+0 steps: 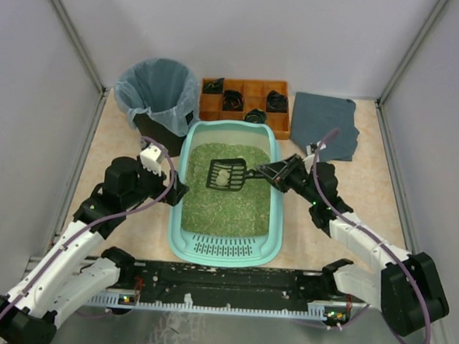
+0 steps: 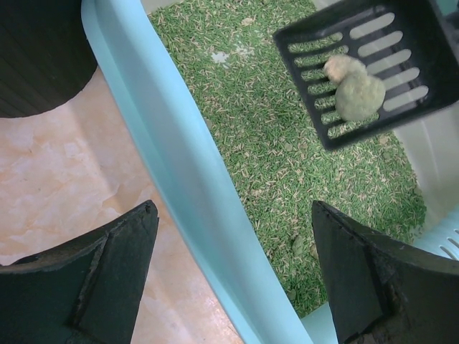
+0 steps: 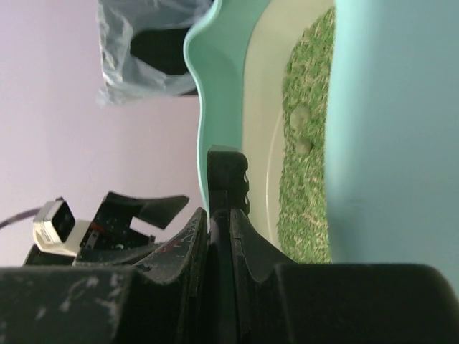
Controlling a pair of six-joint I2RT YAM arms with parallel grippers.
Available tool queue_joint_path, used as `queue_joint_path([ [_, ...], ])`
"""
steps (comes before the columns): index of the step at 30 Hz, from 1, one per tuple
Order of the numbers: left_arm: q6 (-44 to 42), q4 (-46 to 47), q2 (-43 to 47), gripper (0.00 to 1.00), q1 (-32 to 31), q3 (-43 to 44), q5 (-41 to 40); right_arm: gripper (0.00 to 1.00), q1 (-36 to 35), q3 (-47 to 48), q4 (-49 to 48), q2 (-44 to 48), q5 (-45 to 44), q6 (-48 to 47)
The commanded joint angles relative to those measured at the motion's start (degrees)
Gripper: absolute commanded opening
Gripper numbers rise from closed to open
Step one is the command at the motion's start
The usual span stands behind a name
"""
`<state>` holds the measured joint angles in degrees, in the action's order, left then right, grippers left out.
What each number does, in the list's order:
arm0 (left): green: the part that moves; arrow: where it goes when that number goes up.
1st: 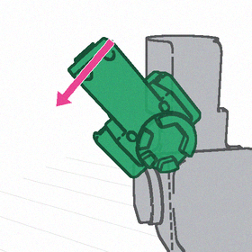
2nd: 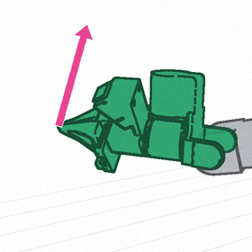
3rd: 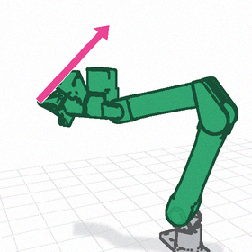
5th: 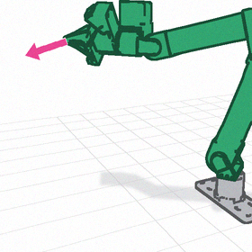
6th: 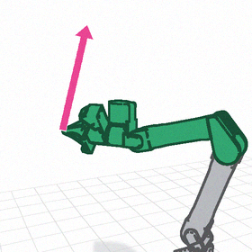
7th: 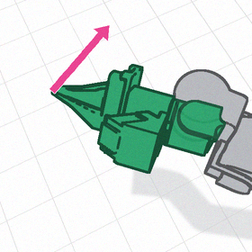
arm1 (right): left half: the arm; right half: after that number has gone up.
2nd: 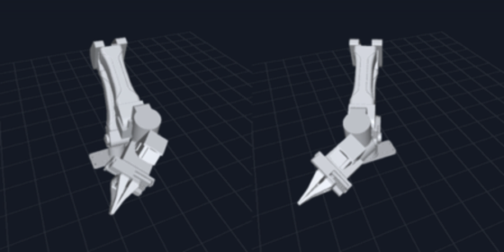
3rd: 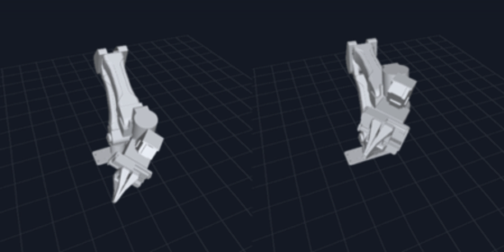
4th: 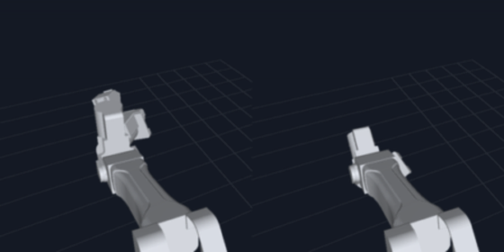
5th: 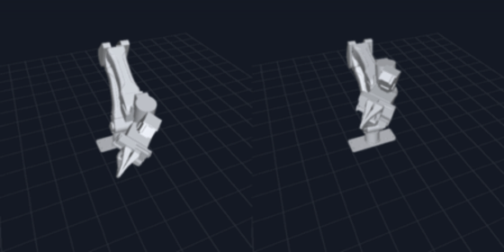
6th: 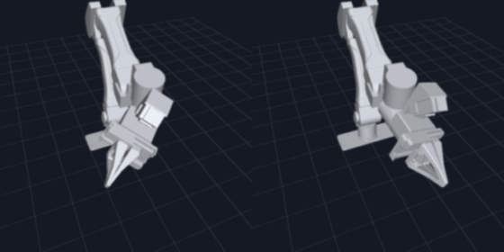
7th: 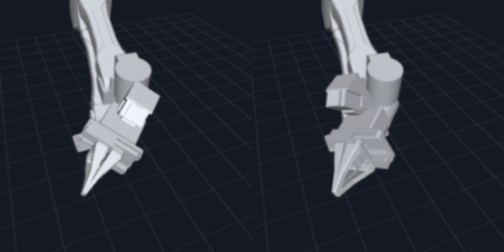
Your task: Clean the litter box
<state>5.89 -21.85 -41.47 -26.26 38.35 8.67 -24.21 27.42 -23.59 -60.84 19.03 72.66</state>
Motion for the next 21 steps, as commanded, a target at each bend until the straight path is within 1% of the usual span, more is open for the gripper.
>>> queue_joint_path([
  [1, -0.5, 1.5, 0.4, 0.93, -0.3, -0.4, 0.6, 0.00, -4.0, 6.1, -3.2, -2.8, 2.6, -2.7],
  [2, -0.5, 1.3, 0.1, 0.92, -0.2, -0.3, 0.9, 0.00, -4.2, 6.8, -1.9, -2.7, 2.0, -3.1],
  [5, -0.6, 0.7, -0.2, 0.92, -0.2, 0.0, 0.8, 0.00, -2.2, 4.4, -1.1, -0.2, -1.8, -0.4],
  [12, -0.4, 1.0, 0.6, 0.93, -0.2, -0.3, -0.2, 0.00, -2.2, 11.5, 7.2, 0.2, -4.4, -3.4],
  [16, -0.4, 1.0, 0.8, 0.93, -0.2, -0.2, -0.4, 0.00, -2.7, 17.7, 9.9, -1.8, -6.7, -3.7],
  [21, -0.4, 1.0, 0.8, 0.93, -0.2, -0.2, -0.8, 0.00, -4.4, 30.2, 14.0, -8.0, -8.2, -6.3],
])
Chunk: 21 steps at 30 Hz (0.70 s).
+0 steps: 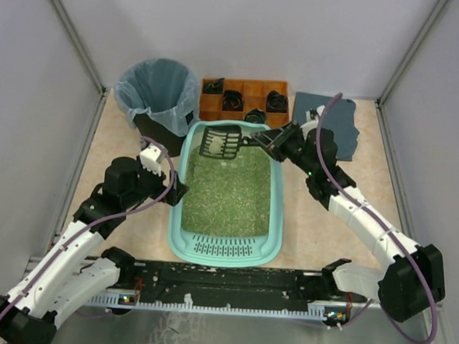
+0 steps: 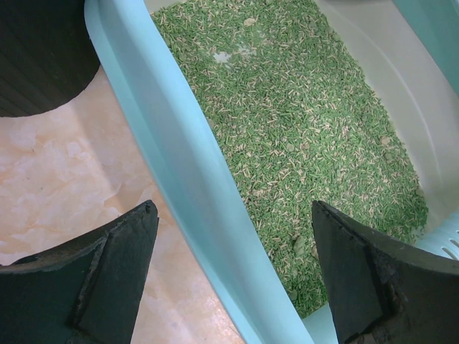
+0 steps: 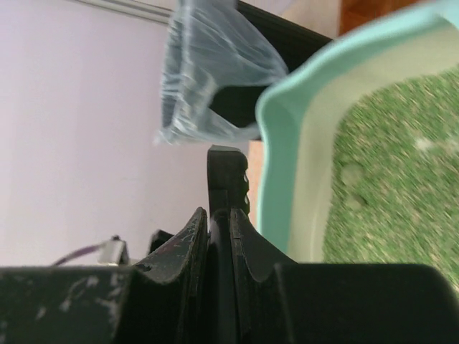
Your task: Clean the litter box
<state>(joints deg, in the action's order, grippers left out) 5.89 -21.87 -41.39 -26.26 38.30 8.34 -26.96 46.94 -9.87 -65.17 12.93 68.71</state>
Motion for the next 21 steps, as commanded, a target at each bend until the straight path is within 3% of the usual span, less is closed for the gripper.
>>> queue_joint_path([
  [1, -0.4, 1.0, 0.7, 0.93, -0.2, -0.2, -0.5, 0.00, -1.8, 12.7, 0.2, -5.0, -2.1, -2.3],
  [21, -0.5, 0.7, 1.0, 0.94, -0.2, -0.2, -1.8, 0.00, -4.4, 51.5, 7.0, -31.5, -4.6, -7.0],
])
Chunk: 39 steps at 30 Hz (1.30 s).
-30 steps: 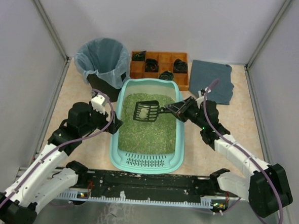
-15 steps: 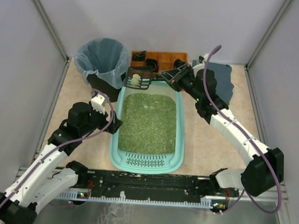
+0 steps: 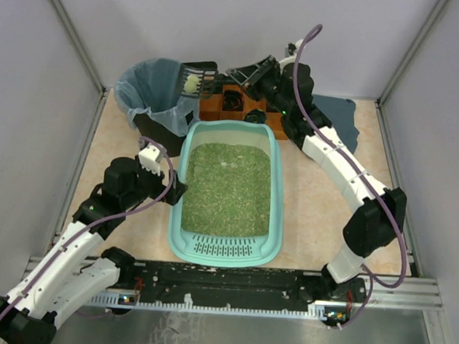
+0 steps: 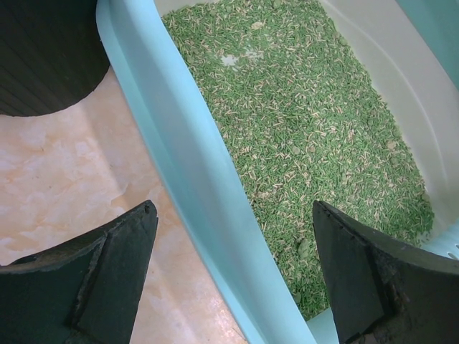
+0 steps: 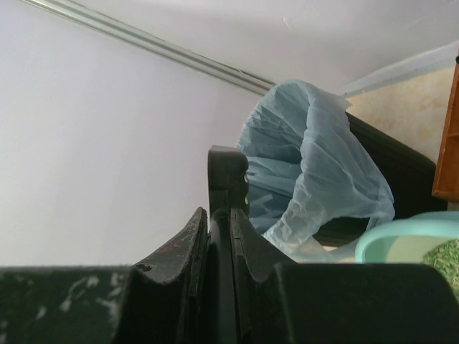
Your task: Clean the litter box
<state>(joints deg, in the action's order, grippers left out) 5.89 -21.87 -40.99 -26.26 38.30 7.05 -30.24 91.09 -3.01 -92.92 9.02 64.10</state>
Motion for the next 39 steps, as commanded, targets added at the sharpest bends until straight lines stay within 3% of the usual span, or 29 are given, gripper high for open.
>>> queue_joint_path([
  [1, -0.4, 0.7, 0.7, 0.94, -0.2, -0.2, -0.5, 0.00, -1.2, 8.7, 0.5, -4.9, -0.8, -2.6],
  [19, -0.7, 0.6, 1.0, 0.94, -0.2, -0.3, -0.5, 0.00, -5.5, 30.3, 4.1, -22.0, -3.3, -12.8],
  [31, -1.0, 0.2, 0.5, 0.93, -1.7, -0.2, 0.2, 0.00, -9.9, 45.2, 7.9, -32.0, -8.8, -30.3],
  [39, -0.7, 0.3, 0.7, 0.95, -1.8, -0.2, -0.5, 0.00, -12.5, 44.6, 4.4, -32.5, -10.9, -42.5],
])
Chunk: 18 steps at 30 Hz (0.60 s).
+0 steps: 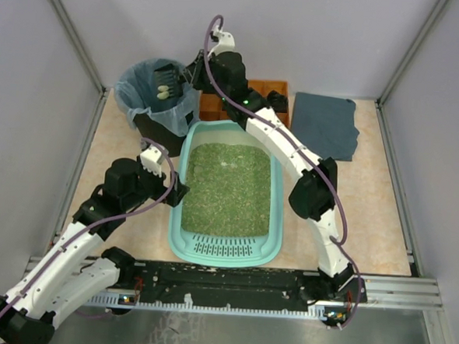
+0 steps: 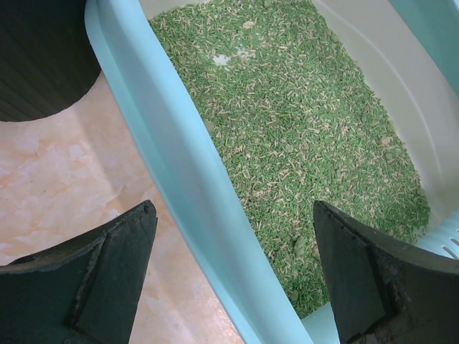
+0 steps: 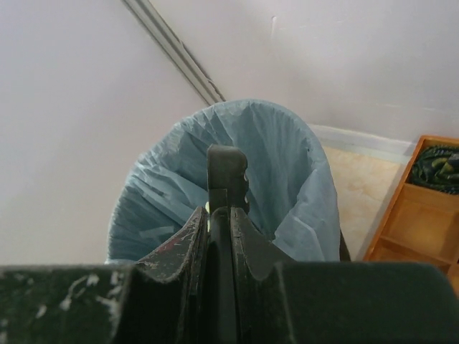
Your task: Clean the litter box
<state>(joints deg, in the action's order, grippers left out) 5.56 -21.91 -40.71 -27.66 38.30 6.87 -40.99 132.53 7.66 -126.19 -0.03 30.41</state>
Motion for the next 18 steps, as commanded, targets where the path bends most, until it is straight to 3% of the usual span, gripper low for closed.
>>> queue_joint_path([
  [1, -0.4, 0.3, 0.4, 0.95, -0.4, -0.2, -0.4, 0.00, -2.2, 3.0, -6.6, 0.7, -2.2, -10.6],
  [12, -0.2, 0.2, 0.1, 0.95, -0.4, -0.3, -0.5, 0.00, -8.9, -1.7, -15.1, 2.4, -8.5, -37.7],
  [18, 0.1, 0.2, 0.5, 0.95, -0.4, -0.3, -1.1, 0.00, -9.9, -3.4, -18.9, 3.5, -10.5, -41.4],
])
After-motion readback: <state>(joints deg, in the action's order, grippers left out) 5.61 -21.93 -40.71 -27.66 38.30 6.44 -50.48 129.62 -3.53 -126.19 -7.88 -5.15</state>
